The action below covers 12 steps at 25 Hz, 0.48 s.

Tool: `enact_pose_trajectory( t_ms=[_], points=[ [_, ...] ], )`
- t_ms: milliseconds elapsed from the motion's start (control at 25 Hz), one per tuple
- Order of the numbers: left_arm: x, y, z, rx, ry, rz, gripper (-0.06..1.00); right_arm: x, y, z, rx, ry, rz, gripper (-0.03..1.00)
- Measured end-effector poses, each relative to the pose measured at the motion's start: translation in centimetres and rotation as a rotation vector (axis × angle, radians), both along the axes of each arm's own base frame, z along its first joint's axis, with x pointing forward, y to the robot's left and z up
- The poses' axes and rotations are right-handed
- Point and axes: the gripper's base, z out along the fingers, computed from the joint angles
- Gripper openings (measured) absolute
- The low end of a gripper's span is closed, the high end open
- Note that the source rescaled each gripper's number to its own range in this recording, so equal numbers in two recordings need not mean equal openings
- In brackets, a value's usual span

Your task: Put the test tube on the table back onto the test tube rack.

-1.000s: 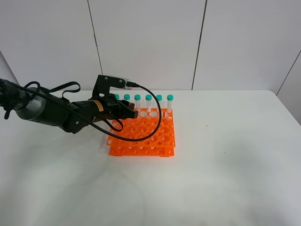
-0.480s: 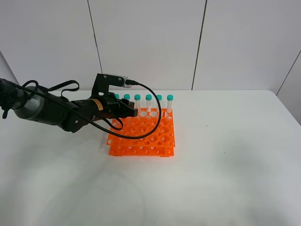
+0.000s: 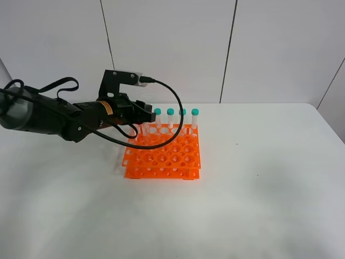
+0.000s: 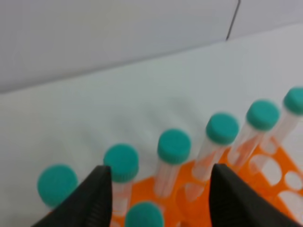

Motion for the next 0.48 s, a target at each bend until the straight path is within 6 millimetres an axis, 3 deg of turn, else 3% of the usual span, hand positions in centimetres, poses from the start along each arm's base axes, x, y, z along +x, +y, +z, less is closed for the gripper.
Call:
enact_pose_trajectory(
  t_ms=[240, 480],
  points=[
    [-0.7, 1.3, 3.6, 0.067, -0.045, 0.000, 0.34, 0.0, 0.0, 0.0, 0.000, 0.000, 0.000, 0.59],
    [-0.5, 6.3, 4.8, 0.158, 0.027, 0.110, 0.34, 0.0, 0.0, 0.0, 0.000, 0.000, 0.000, 0.59]
  ],
)
